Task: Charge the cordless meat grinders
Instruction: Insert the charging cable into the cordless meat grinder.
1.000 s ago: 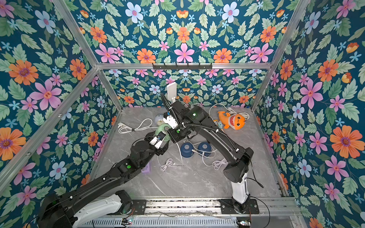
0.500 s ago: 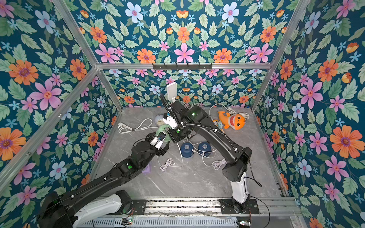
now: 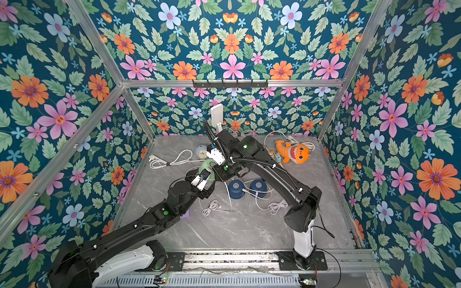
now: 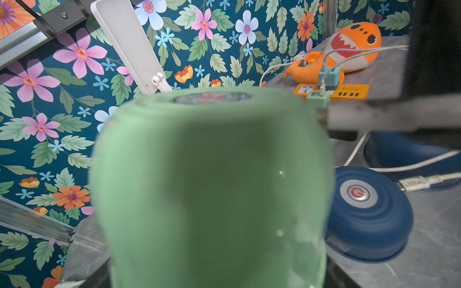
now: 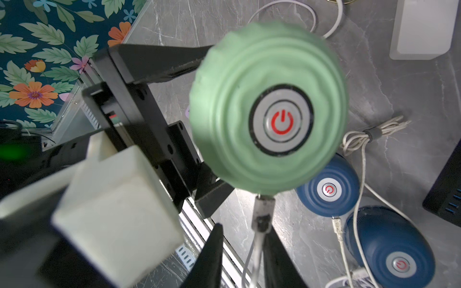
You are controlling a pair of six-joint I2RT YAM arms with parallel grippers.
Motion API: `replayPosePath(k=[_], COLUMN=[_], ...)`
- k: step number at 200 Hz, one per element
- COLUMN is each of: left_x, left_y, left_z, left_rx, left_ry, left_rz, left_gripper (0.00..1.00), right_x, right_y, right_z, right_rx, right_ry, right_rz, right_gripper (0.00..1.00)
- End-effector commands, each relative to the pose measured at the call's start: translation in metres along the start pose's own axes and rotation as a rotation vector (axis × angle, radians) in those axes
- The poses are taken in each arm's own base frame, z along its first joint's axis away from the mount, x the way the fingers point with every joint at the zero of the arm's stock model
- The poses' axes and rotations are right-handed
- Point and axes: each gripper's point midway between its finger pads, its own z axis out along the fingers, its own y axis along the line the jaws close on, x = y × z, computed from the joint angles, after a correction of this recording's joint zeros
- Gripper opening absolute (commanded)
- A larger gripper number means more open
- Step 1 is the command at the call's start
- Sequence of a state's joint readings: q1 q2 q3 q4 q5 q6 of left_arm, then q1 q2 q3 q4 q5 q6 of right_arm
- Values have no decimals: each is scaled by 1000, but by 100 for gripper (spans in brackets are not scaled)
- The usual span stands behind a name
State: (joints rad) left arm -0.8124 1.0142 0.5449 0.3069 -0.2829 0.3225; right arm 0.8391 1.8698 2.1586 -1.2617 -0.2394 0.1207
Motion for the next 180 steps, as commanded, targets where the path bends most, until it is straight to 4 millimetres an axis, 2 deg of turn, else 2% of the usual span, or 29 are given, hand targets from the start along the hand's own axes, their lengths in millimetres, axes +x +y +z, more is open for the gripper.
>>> replayPosePath(k=[1,28,39,48,52,55,66,84,106,111,133,157,180], left_x=[-8,0,3,4,5,6,8,11,16,16,23,35,49], left_y=[-4,-7,-9,-10,-10,-12,-13,-16,-23,-24,-28,-33,-35], left_z=[0,3,4,5,5,5,5,8,16,17,22,30,36], left_rx=[18,13,13,15,16,20,20,25,41,43,47,54,52], left_ry=[-51,-53,-60,-71,-76,-80,-93,-115,-132,-141,-162,-160,-151], left_rz=[-17,-40,-55,-71,-78,-85,-113,-159,-212,-227,-284,-321,-355], left_gripper=[39,39,39,39,39,39,40,40,39,39,39,39,38], right_x=[-12,-5,-6,-7,-7,-9,-12,-14,-25,-27,-44,-62,-70], right_y=[4,1,-4,-12,-18,-18,-34,-64,-82,-89,-108,-117,-118], right_z=[-8,-19,-27,-33,-29,-42,-46,-32,-7,11,38,59,75], right_rx=[-10,13,30,41,48,45,39,8,-56,-66,-154,-267,-308], right_ry=[-79,-105,-147,-191,-191,-237,-283,-292,-301,-277,-285,-295,-285], right_rz=[-41,-41,-28,-3,19,26,92,225,319,344,470,553,576], right_gripper=[36,40,46,53,56,58,63,63,64,64,64,64,63])
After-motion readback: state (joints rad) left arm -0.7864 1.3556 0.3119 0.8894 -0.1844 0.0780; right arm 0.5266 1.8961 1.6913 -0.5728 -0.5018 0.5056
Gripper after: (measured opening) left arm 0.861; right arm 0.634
